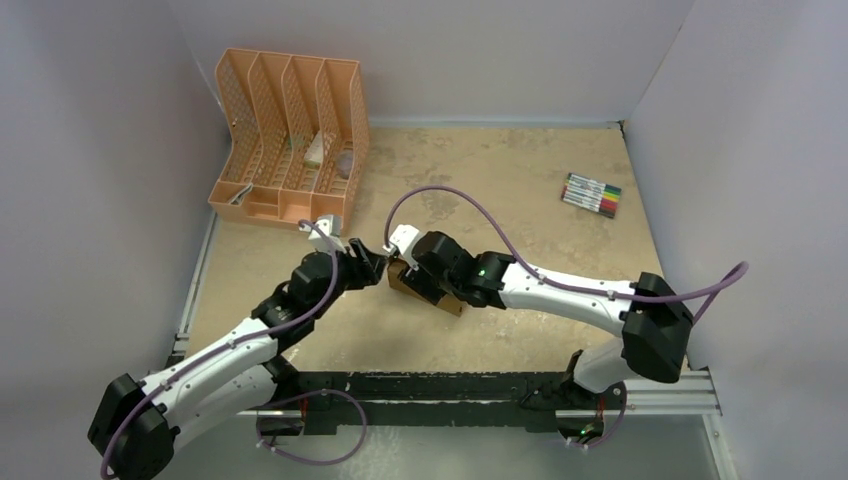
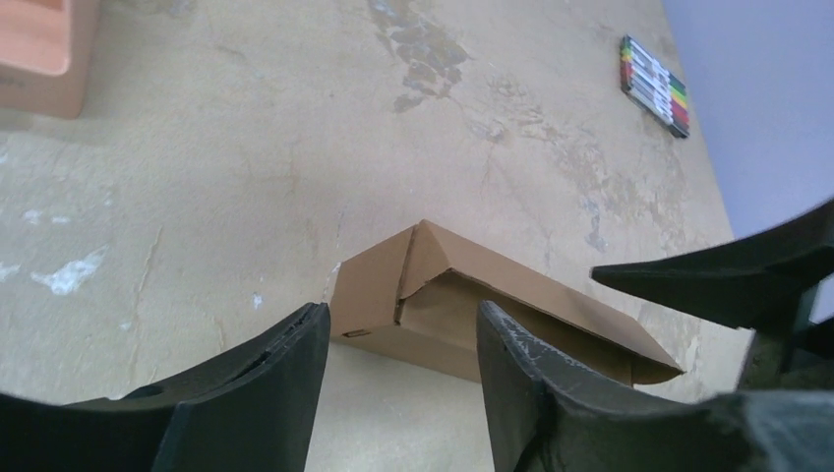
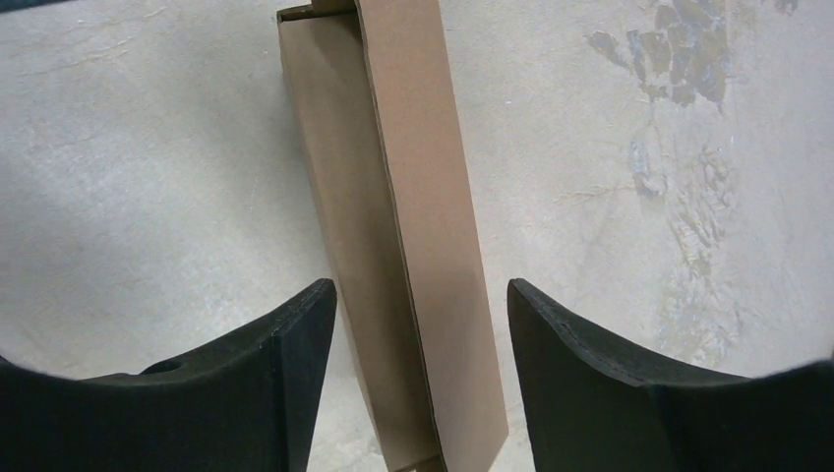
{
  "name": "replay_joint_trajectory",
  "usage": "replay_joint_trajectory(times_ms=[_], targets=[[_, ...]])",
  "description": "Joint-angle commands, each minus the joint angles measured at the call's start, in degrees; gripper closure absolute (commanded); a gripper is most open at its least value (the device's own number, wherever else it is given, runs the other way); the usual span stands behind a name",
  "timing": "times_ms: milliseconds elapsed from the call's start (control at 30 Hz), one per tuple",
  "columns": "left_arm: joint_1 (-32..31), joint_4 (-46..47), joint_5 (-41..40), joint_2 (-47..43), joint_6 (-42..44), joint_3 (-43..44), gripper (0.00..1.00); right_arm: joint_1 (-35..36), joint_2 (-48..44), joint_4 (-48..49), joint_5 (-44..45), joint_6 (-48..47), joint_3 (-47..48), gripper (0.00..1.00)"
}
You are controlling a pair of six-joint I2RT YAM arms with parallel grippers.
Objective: Fold the paper box
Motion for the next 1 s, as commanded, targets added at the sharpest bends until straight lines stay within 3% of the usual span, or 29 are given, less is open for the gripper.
replay_joint_trajectory(times_ms=[0, 367, 567, 767, 967], targets=[[-0.2, -6.0, -4.9, -1.2, -7.1, 3.6, 0.41, 0.2, -4.7, -2.0, 0.1, 3.0, 3.0, 0.32], [0.1, -16.2, -5.2, 11.1, -9.7, 17.9, 0.37, -1.6, -12.7, -0.4, 4.6, 9.8, 1.9, 0.38], [0.2, -20.6, -4.1, 15.6, -10.2, 22.1, 0.39, -2.5, -10.4, -2.2, 7.2, 13.1, 1.5, 0.43], [0.3, -19.8, -1.3, 16.9, -10.8, 20.1, 0.49, -2.5, -6.9, -0.8, 5.2, 16.2, -0.5, 0.48], [0.2, -17.2, 2.5, 18.6, -11.9, 17.4, 0.68, -2.5, -6.5, 1.0, 2.0, 18.2, -3.3, 0.51]])
